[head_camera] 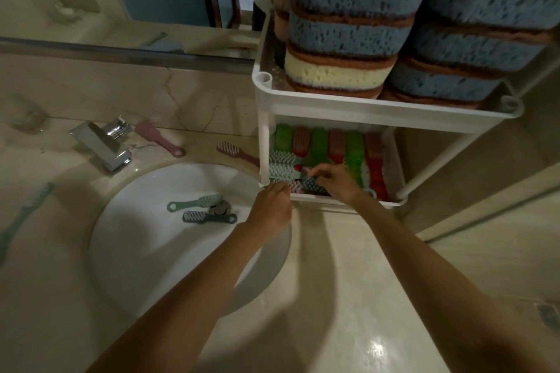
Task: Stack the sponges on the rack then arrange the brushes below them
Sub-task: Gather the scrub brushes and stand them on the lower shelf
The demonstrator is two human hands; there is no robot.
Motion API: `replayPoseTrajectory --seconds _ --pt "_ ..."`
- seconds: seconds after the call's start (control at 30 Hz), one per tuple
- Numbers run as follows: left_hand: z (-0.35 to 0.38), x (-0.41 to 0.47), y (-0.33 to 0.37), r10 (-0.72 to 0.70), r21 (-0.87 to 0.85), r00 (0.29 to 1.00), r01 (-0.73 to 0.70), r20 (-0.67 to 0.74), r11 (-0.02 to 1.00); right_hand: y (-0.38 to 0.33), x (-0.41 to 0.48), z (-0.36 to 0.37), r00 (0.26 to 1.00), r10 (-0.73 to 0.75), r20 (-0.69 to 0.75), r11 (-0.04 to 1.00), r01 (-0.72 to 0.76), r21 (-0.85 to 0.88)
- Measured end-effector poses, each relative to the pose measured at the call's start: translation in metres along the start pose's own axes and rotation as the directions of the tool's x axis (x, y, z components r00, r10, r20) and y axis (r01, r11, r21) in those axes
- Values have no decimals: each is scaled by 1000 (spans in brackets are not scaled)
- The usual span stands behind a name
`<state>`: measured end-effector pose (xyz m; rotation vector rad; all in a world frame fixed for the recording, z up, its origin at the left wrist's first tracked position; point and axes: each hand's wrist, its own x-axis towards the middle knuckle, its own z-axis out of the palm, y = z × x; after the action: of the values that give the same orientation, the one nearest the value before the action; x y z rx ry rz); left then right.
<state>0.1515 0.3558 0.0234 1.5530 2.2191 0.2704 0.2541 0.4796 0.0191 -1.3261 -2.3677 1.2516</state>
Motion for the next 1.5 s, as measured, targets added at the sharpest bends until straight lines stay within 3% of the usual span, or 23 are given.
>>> replayPoseTrajectory --seconds 0.27,0.5,0.63,0.73,0.8,0.97,1.07,1.17,1.3,1.5 --pt "4 -9 0 -15 68 999 18 -46 998 -2 -20 10 997 -60 -38 991 55 -121" --pt "-2 -22 2 -50 -166 999 47 -15 985 -1 -27 15 998 -28 -63 998 32 59" --pt "-1 -38 -5 -124 -316 989 95 -75 944 -3 -41 23 930 -183 -318 983 177 -47" --pt "-1 -53 -14 -219 -420 965 141 -144 897 -18 -64 43 812 -234 -535 951 305 48" --pt "-2 -65 -22 -279 -498 944 161 -174 852 -31 -82 63 798 -239 -553 923 363 126" --pt "-11 -102 -63 -447 -653 877 235 -177 720 -67 -110 124 945 -199 -261 910 276 308" --pt "-13 -130 -104 -555 -708 816 295 -163 641 -88 -109 163 995 -100 5 937 93 337" --pt "-14 -161 -156 -625 -700 766 365 -149 614 -107 -107 204 979 -30 204 972 -18 233" --pt "-27 -200 -235 -737 -683 665 482 -123 549 -145 -108 262 964 25 267 980 -77 185" --pt "-50 -241 -352 -839 -631 523 603 -150 489 -226 -103 352 907 2 421 998 -26 52"
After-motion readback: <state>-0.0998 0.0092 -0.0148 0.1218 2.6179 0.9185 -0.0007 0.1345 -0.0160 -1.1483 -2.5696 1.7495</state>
